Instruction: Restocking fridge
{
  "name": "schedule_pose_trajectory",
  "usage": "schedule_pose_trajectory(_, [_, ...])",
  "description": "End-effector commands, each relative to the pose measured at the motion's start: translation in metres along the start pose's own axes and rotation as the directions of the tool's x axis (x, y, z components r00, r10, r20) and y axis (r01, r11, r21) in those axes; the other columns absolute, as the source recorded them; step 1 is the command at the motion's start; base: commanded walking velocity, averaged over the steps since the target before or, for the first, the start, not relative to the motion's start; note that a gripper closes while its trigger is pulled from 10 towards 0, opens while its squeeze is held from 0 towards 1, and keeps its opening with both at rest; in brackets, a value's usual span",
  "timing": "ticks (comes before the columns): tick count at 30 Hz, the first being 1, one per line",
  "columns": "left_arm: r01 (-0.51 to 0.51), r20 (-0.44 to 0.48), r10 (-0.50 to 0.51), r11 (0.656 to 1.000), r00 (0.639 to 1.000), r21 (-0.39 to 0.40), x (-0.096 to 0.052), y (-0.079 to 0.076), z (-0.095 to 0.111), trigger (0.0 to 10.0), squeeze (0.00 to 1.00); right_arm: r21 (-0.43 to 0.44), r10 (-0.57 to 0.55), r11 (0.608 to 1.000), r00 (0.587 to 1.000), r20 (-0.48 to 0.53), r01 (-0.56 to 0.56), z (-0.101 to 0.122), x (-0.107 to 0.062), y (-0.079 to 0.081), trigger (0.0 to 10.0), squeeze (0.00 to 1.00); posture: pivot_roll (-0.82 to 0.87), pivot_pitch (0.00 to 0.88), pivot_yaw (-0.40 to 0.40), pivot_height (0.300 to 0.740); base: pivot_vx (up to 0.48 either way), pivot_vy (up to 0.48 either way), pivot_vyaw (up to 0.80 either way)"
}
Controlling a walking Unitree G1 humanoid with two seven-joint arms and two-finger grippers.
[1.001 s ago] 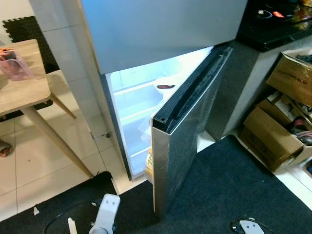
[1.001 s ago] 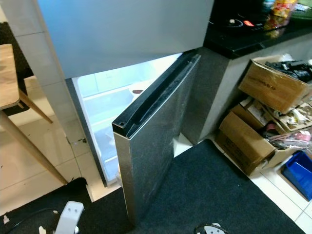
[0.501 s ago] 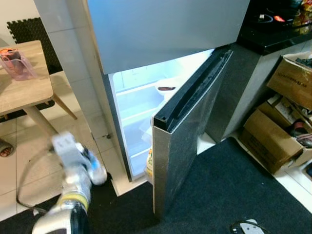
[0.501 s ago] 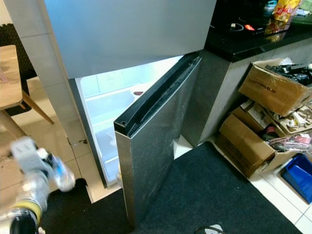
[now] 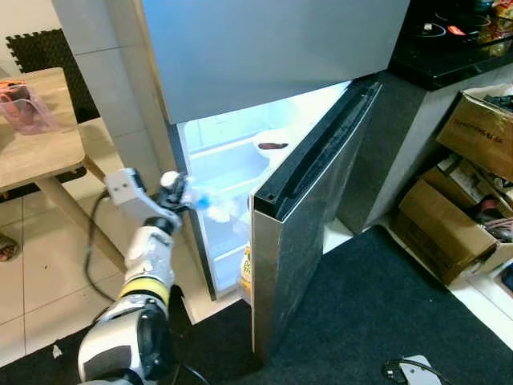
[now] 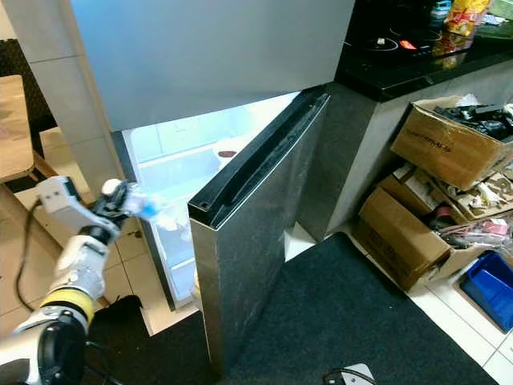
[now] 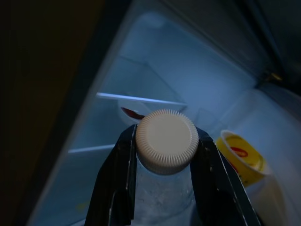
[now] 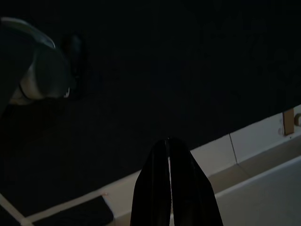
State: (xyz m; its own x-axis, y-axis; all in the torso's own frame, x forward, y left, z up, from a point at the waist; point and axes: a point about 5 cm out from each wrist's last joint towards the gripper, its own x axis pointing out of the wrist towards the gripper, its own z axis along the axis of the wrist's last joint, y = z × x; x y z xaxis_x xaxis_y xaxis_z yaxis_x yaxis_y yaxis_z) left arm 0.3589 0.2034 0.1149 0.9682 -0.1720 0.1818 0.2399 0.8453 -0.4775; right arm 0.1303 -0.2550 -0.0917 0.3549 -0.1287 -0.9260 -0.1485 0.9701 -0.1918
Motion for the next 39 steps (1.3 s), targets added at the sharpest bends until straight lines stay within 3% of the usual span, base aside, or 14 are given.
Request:
schedule_pose_trajectory(1, [0.092, -0.003, -0.092, 0.994, 0.996, -0.064, 0.006, -0.015, -0.006, 10.0, 0.0, 0.002, -0.005, 1.0, 1.0, 0.009, 0.005, 0.001, 0.0, 0.0, 10.0, 0.0, -0.08, 0.0, -0.012, 0.74, 0.0, 0.0, 0.0])
schedule_pose_trajectory(9, [0.211, -0.035, -0.222, 0.957, 0.974, -0.198, 0.008, -0.041, -0.03, 10.0, 0.0, 0.003, -0.016, 1.0, 1.0, 0.009, 0.016, 0.001, 0.0, -0.001, 10.0, 0.0, -0.08, 0.0, -0.012, 0.74, 0.0, 0.0, 0.0])
schedule_pose_trajectory(13, [0.402, -0.071, -0.449, 0.85, 0.891, -0.34, 0.002, -0.097, -0.07, 10.0, 0.0, 0.0, -0.017, 1.0, 1.0, 0.002, 0.017, -0.001, 0.0, -0.002, 10.0, 0.0, -0.08, 0.0, -0.013, 0.74, 0.0, 0.0, 0.0])
schedule_pose_trajectory(18, [0.467, -0.08, -0.534, 0.794, 0.842, -0.388, -0.002, -0.123, -0.084, 10.0, 0.0, -0.005, -0.019, 1.0, 1.0, -0.015, 0.019, -0.004, 0.0, -0.001, 10.0, 0.0, -0.08, 0.0, -0.014, 0.74, 0.0, 0.0, 0.0])
schedule_pose_trajectory(20, [0.522, -0.08, -0.604, 0.74, 0.793, -0.424, -0.005, -0.147, -0.094, 10.0, 0.0, -0.031, -0.049, 0.998, 0.993, -0.103, 0.046, -0.019, -0.002, -0.005, 10.0, 0.0, -0.08, 0.0, -0.013, 0.74, 0.0, 0.0, 0.0])
schedule_pose_trajectory(23, [0.553, -0.075, -0.639, 0.712, 0.765, -0.434, -0.006, -0.156, -0.096, 10.0, 0.0, -0.048, -0.053, 0.998, 0.976, -0.212, 0.044, -0.041, -0.005, -0.007, 10.0, 0.0, -0.08, 0.0, -0.012, 0.74, 0.0, 0.0, 0.0])
schedule_pose_trajectory(29, [0.531, -0.091, -0.616, 0.736, 0.783, -0.42, -0.008, -0.144, -0.094, 10.0, 0.0, -0.026, -0.013, 1.0, 0.97, -0.241, 0.007, -0.049, -0.006, -0.001, 10.0, 0.0, -0.08, 0.0, -0.007, 0.74, 0.0, 0.0, 0.0])
schedule_pose_trajectory(31, [0.48, -0.142, -0.566, 0.786, 0.812, -0.389, -0.012, -0.127, -0.096, 10.0, 0.0, -0.01, 0.006, 1.0, 0.975, -0.221, -0.009, -0.048, -0.006, 0.002, 10.0, 0.0, -0.08, 0.0, -0.006, 0.74, 0.0, 0.0, 0.0])
schedule_pose_trajectory(33, [0.372, -0.266, -0.449, 0.881, 0.853, -0.292, -0.022, -0.097, -0.104, 10.0, 0.0, 0.001, 0.029, 1.0, 0.985, -0.172, -0.029, -0.04, -0.003, 0.009, 10.0, 0.0, -0.08, 0.0, -0.005, 0.74, 0.0, 0.0, 0.0])
schedule_pose_trajectory(35, [0.372, -0.266, -0.449, 0.881, 0.853, -0.292, -0.022, -0.097, -0.104, 10.0, 0.0, 0.001, 0.029, 1.0, 0.985, -0.172, -0.029, -0.04, -0.003, 0.009, 10.0, 0.0, -0.08, 0.0, -0.005, 0.74, 0.0, 0.0, 0.0])
schedule_pose_trajectory(36, [0.305, -0.352, -0.36, 0.93, 0.864, -0.205, -0.031, -0.079, -0.11, 10.0, 0.0, 0.008, 0.037, 0.999, 0.988, -0.149, -0.036, -0.035, -0.002, 0.011, 10.0, 0.0, -0.08, 0.0, -0.004, 0.74, 0.0, 0.0, 0.0])
schedule_pose_trajectory(37, [0.305, -0.352, -0.36, 0.93, 0.864, -0.205, -0.031, -0.079, -0.11, 10.0, 0.0, 0.008, 0.037, 0.999, 0.988, -0.149, -0.036, -0.035, -0.002, 0.011, 10.0, 0.0, -0.08, 0.0, -0.004, 0.74, 0.0, 0.0, 0.0])
schedule_pose_trajectory(38, [0.218, -0.433, -0.242, 0.97, 0.869, -0.106, -0.042, -0.06, -0.116, 10.0, 0.0, 0.01, 0.039, 0.999, 0.991, -0.13, -0.038, -0.03, -0.001, 0.013, 10.0, 0.0, -0.08, 0.0, -0.004, 0.74, 0.0, 0.0, 0.0])
schedule_pose_trajectory(39, [0.218, -0.433, -0.242, 0.97, 0.869, -0.106, -0.042, -0.06, -0.116, 10.0, 0.0, 0.01, 0.039, 0.999, 0.991, -0.13, -0.038, -0.03, -0.001, 0.013, 10.0, 0.0, -0.08, 0.0, -0.004, 0.74, 0.0, 0.0, 0.0])
